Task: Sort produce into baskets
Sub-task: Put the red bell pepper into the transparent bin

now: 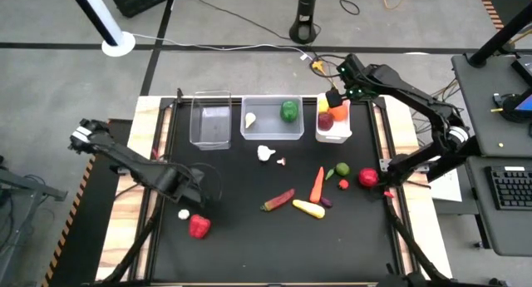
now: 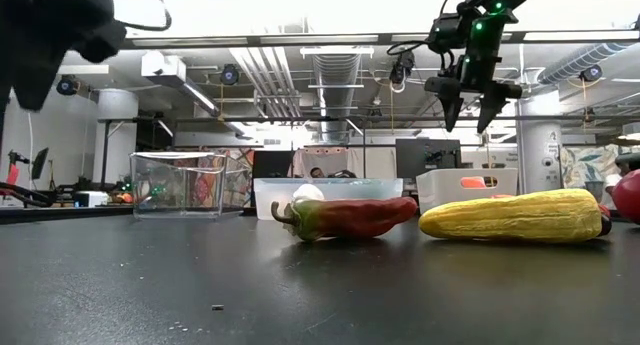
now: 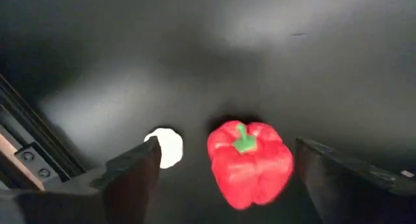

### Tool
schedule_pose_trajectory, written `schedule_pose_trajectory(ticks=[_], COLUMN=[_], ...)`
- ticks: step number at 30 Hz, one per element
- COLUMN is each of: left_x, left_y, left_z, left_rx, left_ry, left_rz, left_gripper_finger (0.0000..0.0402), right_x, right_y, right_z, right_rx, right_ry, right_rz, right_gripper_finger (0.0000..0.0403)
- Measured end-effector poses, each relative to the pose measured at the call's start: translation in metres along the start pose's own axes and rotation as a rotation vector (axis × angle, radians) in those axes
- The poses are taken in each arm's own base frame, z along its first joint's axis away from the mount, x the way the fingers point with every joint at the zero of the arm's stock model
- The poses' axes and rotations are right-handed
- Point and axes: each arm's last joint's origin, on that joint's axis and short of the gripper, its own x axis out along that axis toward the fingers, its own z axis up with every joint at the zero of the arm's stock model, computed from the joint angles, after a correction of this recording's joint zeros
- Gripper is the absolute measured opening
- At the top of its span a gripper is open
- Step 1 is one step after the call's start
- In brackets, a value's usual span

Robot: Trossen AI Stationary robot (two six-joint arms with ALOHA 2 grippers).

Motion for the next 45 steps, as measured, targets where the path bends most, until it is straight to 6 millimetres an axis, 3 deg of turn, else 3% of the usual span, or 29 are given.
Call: schedule_pose_trajectory(ticks=[7, 12, 17, 26, 31, 39, 45], left_x=[0.016, 0.016, 0.033, 0.054, 0.058, 0.059, 0.047], left_y=[-0.021, -0.039, -0.046, -0.053, -0.054, -0.053, -0.058], left_z=[-0.013, -0.036, -0.057, -0.06, -0.06, -0.06, -0.061], left_rx=[0.022, 0.029, 0.035, 0.059, 0.061, 0.062, 0.089], left_ry=[0.048, 0.065, 0.076, 0.072, 0.067, 0.064, 0.068], left_rz=[0.039, 0.043, 0.118, 0.162, 0.176, 0.177, 0.133], left_gripper_finger=[0.0348, 0.0345, 0.0345, 0.0342, 0.0313, 0.023, 0.0219], right_x=[0.0, 0.0, 0.0, 0.0, 0.0, 0.0, -0.004], right_y=[0.0, 0.001, 0.001, 0.001, 0.003, 0.003, 0.002], right_z=[0.0, 0.0, 0.0, 0.0, 0.001, 0.0, 0.0], right_rx=[-0.01, -0.015, -0.018, -0.02, -0.021, -0.038, -0.044], right_ry=[0.007, 0.009, 0.008, 0.004, 0.002, 0.003, -0.009], right_rz=[0.018, 0.024, 0.024, 0.03, 0.058, 0.059, 0.057], right_gripper_finger=[0.0343, 0.0341, 0.0341, 0.0341, 0.0341, 0.0341, 0.0341])
